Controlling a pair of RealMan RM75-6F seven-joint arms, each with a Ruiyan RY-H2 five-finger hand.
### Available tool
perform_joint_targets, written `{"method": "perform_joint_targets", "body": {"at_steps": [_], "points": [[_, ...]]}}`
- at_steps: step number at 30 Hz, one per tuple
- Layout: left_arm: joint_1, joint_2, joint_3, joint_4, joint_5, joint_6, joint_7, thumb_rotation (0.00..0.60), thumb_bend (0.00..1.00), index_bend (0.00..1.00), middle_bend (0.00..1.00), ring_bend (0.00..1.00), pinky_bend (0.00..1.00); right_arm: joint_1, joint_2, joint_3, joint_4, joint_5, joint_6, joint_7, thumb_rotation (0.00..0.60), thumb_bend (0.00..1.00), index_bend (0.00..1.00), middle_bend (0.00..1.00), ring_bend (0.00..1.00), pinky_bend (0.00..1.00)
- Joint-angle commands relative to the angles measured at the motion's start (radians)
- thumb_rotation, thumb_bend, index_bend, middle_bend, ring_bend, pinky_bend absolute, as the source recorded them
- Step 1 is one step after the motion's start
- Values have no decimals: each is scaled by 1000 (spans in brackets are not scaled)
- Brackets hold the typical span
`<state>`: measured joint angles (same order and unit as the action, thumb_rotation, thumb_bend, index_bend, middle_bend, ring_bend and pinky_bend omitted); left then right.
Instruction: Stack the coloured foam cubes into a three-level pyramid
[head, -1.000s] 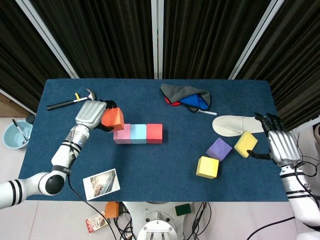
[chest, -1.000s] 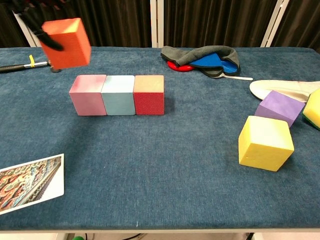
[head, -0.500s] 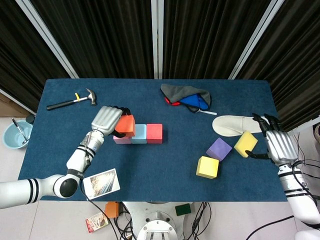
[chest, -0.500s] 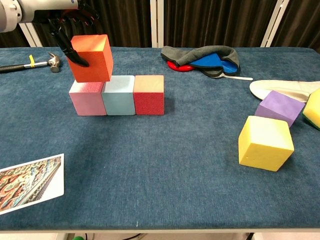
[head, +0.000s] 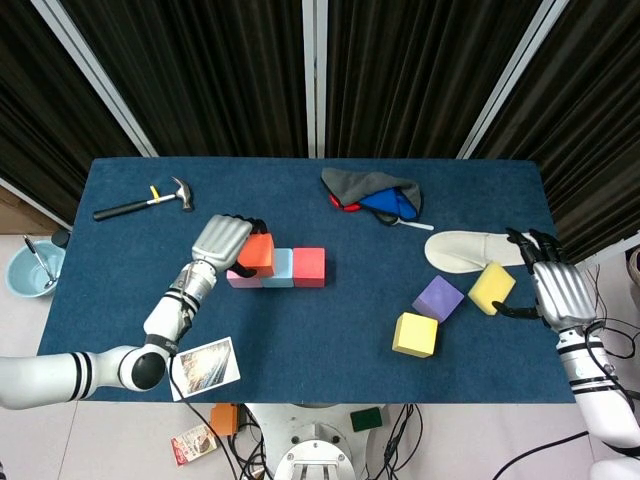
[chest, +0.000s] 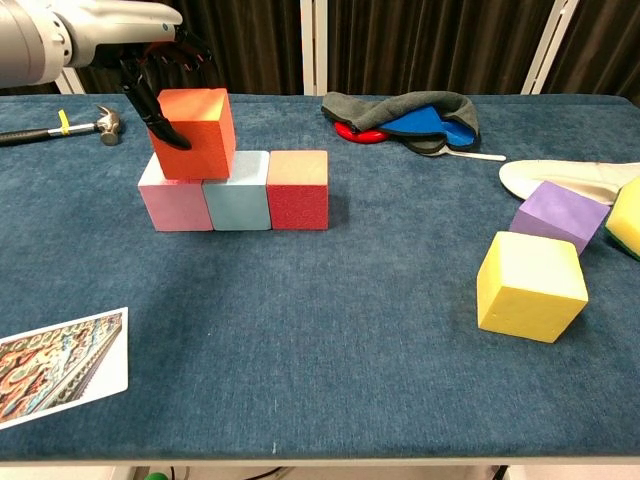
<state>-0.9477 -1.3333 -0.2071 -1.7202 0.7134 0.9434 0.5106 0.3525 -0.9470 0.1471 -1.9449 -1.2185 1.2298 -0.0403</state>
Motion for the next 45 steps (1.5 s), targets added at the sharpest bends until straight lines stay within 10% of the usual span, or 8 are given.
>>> {"method": "perform_joint_targets", "body": {"at_steps": [1, 45], "points": [[-1, -3, 4, 4, 10, 0, -7, 600, 141, 413, 439, 355, 385, -1, 0, 1, 1, 0, -2, 1, 600, 26, 88, 153, 18, 0], [-35, -21, 25, -2, -45, 49, 37, 600, 133, 357, 397, 282, 343, -12, 5, 19, 24, -8, -35, 38, 600, 26, 88, 152, 18, 0]]}}
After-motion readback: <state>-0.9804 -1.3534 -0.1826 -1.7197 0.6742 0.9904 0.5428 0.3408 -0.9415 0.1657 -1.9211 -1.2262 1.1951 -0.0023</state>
